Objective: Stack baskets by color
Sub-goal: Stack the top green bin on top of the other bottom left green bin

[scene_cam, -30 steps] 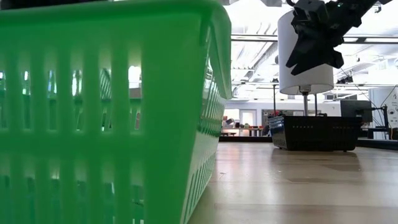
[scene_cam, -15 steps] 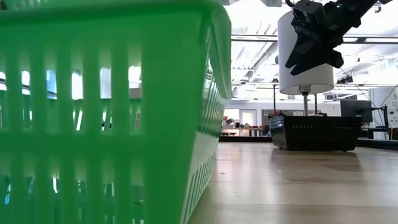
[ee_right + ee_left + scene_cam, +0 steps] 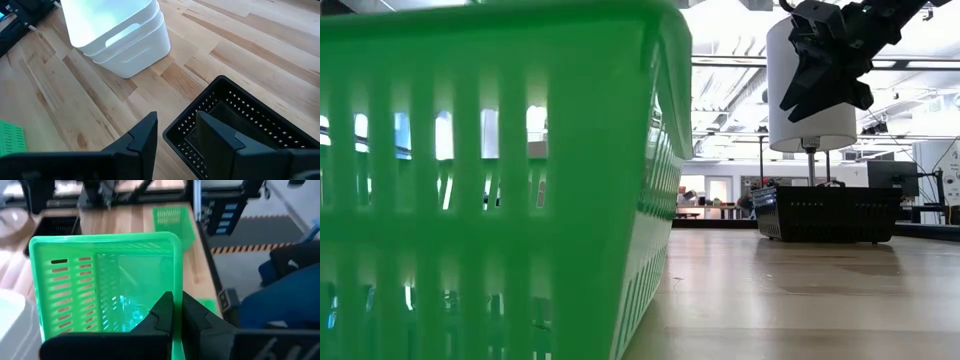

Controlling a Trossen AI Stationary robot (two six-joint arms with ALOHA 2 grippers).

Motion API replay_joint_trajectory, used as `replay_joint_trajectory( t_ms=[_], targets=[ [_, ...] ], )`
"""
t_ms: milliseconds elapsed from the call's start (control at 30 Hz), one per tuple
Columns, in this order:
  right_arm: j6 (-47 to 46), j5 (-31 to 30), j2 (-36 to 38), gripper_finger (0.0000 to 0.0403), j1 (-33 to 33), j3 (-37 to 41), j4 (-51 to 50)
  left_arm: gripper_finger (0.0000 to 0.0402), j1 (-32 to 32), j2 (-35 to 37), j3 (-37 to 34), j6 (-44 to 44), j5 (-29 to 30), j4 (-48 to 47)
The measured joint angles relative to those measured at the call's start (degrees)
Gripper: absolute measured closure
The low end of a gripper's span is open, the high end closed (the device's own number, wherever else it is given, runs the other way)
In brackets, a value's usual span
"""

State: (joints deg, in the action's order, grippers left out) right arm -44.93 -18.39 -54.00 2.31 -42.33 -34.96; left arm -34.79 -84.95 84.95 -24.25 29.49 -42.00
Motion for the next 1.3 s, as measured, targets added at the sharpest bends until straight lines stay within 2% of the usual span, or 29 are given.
replay_joint_trajectory(
  t_ms=[267,400,700,1000,1300],
  targets=[
    [0.0,0.1,0.0,0.0279,0.0,0.0,-0.8,0.0401,-0.5,-9.4,10.5,0.4,1.3,-8.0],
    [0.0,0.1,0.0,0.0279,0.0,0.0,-2.0,0.0401,-0.8,-14.2,13.1,-1.2,0.9,-10.3],
    [0.0,0.0,0.0,0.0279,0.0,0.0,-3.1,0.0401,-1.9,-21.9,15.8,-5.0,-2.2,-10.9],
    [-0.2,-0.3,0.0,0.0279,0.0,0.0,-3.3,0.0401,-4.0,-24.2,16.5,-7.3,-2.3,-9.6],
    [-1.6,-0.3,0.0,0.0279,0.0,0.0,-3.4,0.0401,-4.8,-27.7,16.4,-7.1,-4.8,-8.5]
  ],
)
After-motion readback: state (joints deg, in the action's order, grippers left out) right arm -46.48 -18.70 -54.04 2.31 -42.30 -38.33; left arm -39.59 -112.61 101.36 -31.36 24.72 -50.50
